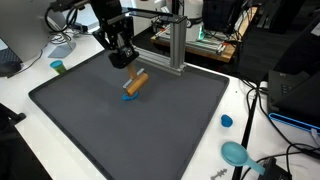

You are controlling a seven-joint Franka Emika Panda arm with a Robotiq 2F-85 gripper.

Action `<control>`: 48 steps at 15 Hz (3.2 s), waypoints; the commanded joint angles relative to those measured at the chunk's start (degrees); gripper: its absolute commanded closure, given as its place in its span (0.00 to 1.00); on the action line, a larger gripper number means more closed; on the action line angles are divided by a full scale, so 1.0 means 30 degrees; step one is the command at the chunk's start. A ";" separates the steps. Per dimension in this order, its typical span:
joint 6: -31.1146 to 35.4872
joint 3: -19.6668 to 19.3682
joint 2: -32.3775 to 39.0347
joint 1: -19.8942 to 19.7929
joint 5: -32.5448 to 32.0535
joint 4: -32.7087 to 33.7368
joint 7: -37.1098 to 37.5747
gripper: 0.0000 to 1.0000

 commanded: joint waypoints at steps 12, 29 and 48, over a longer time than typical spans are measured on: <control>0.1573 -0.0575 -0.1134 0.0223 0.0286 -0.2151 -0.0502 0.78; 0.2104 -0.0903 0.1422 0.0475 -0.2863 -0.0336 0.2637 0.78; 0.3525 -0.0375 0.2572 0.0006 -0.1856 -0.0477 0.1109 0.78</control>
